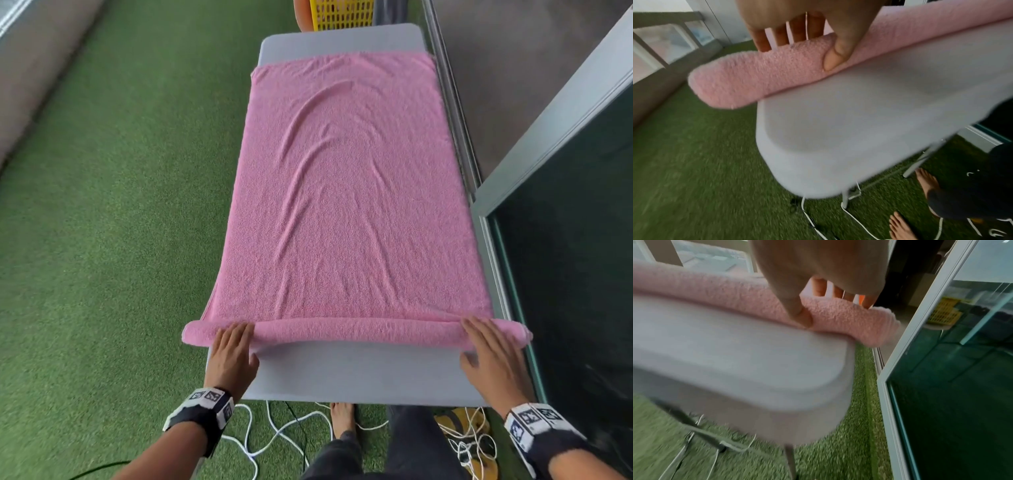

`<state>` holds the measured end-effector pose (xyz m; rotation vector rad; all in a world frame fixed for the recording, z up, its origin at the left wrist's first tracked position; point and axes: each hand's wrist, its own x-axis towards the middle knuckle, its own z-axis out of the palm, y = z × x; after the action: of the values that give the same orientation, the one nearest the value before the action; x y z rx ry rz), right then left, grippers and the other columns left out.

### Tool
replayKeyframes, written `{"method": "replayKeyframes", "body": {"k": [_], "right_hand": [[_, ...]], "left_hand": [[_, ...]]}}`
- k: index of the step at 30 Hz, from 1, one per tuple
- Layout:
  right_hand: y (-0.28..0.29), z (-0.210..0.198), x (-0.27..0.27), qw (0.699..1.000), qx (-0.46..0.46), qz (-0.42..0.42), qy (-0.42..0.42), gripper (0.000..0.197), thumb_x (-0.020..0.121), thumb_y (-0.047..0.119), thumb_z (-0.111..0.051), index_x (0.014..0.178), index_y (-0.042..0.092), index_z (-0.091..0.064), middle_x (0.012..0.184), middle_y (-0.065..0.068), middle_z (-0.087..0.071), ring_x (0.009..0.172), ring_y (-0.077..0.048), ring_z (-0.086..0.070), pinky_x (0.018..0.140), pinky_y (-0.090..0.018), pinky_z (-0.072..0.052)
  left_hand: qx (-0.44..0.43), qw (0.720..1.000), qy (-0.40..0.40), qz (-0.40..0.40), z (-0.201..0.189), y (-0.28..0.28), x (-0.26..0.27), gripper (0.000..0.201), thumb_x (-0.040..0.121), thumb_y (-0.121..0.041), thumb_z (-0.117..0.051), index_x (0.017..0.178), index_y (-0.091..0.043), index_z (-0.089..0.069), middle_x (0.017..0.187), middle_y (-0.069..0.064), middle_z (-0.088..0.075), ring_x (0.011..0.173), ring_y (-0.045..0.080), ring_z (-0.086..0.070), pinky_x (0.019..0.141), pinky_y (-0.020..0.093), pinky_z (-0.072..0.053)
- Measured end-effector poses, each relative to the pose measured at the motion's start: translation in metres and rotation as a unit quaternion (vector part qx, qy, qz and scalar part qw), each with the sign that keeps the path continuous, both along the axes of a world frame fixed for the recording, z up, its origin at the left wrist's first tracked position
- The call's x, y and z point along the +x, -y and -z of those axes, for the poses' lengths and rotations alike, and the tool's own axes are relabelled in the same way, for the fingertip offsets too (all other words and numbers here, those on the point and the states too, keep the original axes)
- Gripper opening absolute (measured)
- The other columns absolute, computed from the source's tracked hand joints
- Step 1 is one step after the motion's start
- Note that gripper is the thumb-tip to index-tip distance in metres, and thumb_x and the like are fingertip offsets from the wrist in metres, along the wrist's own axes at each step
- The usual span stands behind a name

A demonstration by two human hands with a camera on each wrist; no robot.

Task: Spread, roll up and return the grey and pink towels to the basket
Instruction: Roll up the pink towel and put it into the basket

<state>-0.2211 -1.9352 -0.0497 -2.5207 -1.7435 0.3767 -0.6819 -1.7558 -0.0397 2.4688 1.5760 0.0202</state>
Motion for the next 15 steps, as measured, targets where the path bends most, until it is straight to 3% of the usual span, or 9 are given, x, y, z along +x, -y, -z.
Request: {"method": "replayKeyframes", "body": {"k": [2,3,4,6,9,10,12,13,15], "right_hand": [[-0.016,-0.013,0.007,1.000,-0.001,0.007,0.017,0.050,0.061,0.007,-0.083,0.109,0.015,-0.069,0.120,-0.007,-0.063,0.109,-0.032,-0.059,0.098,-0.052,-0.039],[-0.025,-0.018,0.012,1.000,0.000,0.010,0.026,0.042,0.062,0.008,-0.082,0.102,0.016,-0.071,0.116,-0.007,-0.063,0.104,-0.032,-0.059,0.095,-0.051,-0.039],[-0.034,-0.022,0.015,1.000,0.007,0.014,0.027,0.037,0.066,0.009,-0.079,0.102,0.017,-0.072,0.121,-0.008,-0.061,0.105,-0.033,-0.057,0.096,-0.051,-0.037],[-0.047,-0.023,0.019,0.999,0.037,0.009,0.024,0.040,0.082,0.010,-0.068,0.120,0.017,-0.066,0.139,-0.009,-0.051,0.120,-0.033,-0.051,0.102,-0.050,-0.033],[-0.047,-0.014,0.012,0.999,0.048,-0.009,0.000,0.046,0.099,0.024,-0.045,0.144,0.012,-0.044,0.152,-0.007,-0.039,0.140,-0.028,-0.037,0.114,-0.049,-0.026],[-0.043,-0.010,0.010,0.999,0.031,-0.016,-0.007,0.049,0.099,0.028,-0.047,0.145,0.012,-0.043,0.152,-0.007,-0.041,0.141,-0.028,-0.036,0.116,-0.051,-0.024],[-0.038,-0.007,0.010,1.000,-0.006,-0.026,-0.002,0.058,0.086,0.027,-0.067,0.139,0.013,-0.049,0.144,-0.007,-0.050,0.135,-0.029,-0.044,0.113,-0.054,-0.031],[-0.041,-0.011,0.010,1.000,-0.019,-0.023,0.003,0.060,0.077,0.023,-0.075,0.133,0.015,-0.054,0.136,-0.006,-0.057,0.127,-0.029,-0.050,0.107,-0.052,-0.038],[-0.051,-0.025,0.010,0.999,-0.041,-0.004,0.019,0.055,0.068,0.020,-0.081,0.118,0.021,-0.059,0.116,-0.001,-0.064,0.108,-0.027,-0.058,0.092,-0.047,-0.043]], "left_hand": [[0.008,1.000,-0.012,0.003,-0.012,-0.014,0.007,0.031,0.065,-0.012,-0.077,0.095,-0.010,-0.068,0.099,0.007,-0.066,0.092,0.029,-0.063,0.089,0.046,-0.045],[0.013,1.000,-0.018,0.007,-0.018,-0.022,0.011,0.015,0.072,-0.017,-0.069,0.086,-0.012,-0.066,0.091,0.005,-0.064,0.085,0.027,-0.060,0.081,0.045,-0.047],[0.012,1.000,-0.026,0.008,-0.023,-0.029,0.015,0.014,0.078,-0.022,-0.056,0.083,-0.012,-0.064,0.089,0.005,-0.062,0.082,0.028,-0.058,0.077,0.045,-0.047],[0.011,0.999,-0.040,-0.006,-0.022,-0.039,0.019,0.036,0.079,-0.018,-0.033,0.096,-0.006,-0.063,0.099,0.011,-0.059,0.088,0.032,-0.058,0.084,0.049,-0.045],[0.005,1.000,-0.014,-0.023,-0.008,-0.036,0.023,0.057,0.080,-0.009,-0.025,0.131,-0.001,-0.050,0.132,0.018,-0.053,0.122,0.038,-0.050,0.111,0.055,-0.026],[-0.007,1.000,-0.010,-0.009,-0.005,-0.031,0.022,0.054,0.085,-0.009,-0.031,0.135,-0.002,-0.047,0.137,0.018,-0.051,0.129,0.038,-0.047,0.113,0.056,-0.025],[-0.008,1.000,-0.013,0.011,-0.004,-0.024,0.019,0.055,0.082,-0.014,-0.062,0.136,-0.005,-0.050,0.137,0.015,-0.054,0.130,0.034,-0.048,0.112,0.055,-0.028],[-0.014,1.000,-0.014,0.008,-0.008,-0.025,0.018,0.062,0.072,-0.011,-0.074,0.131,-0.006,-0.055,0.130,0.014,-0.059,0.123,0.032,-0.054,0.110,0.053,-0.033],[-0.019,1.000,-0.019,-0.013,-0.015,-0.034,0.020,0.056,0.059,-0.003,-0.081,0.112,-0.009,-0.065,0.107,0.009,-0.069,0.101,0.029,-0.065,0.099,0.051,-0.043]]}}
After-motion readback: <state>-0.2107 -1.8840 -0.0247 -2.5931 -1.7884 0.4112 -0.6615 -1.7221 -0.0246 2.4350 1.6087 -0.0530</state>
